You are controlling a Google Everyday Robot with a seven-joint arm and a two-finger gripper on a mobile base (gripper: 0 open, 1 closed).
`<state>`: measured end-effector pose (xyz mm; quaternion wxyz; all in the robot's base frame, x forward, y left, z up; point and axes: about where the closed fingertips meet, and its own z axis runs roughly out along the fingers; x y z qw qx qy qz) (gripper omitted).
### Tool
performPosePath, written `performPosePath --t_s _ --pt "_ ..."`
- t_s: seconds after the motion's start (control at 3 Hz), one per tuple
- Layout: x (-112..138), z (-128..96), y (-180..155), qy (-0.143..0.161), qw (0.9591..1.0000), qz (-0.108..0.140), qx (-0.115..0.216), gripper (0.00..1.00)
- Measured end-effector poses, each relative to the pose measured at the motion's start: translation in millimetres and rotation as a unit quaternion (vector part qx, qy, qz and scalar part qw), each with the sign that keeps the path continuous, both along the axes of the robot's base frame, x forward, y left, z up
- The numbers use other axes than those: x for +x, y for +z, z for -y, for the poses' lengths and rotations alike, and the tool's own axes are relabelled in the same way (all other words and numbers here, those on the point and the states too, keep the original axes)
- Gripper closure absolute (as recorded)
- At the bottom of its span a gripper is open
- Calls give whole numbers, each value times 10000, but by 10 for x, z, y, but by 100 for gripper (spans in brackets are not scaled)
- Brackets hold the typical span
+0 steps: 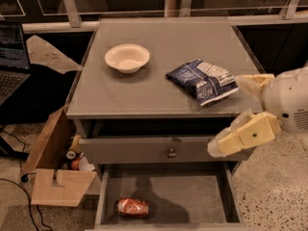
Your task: Pick coke can from middle drawer and place on counter
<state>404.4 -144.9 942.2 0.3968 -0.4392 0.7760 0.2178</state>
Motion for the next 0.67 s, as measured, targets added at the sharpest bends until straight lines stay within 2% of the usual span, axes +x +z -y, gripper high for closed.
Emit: performPosePath --t_s 0.33,0.67 --pt "-264 -269 -212 232 9992 -30 328 0" --pt "-498 -515 -490 247 9990 -14 375 0"
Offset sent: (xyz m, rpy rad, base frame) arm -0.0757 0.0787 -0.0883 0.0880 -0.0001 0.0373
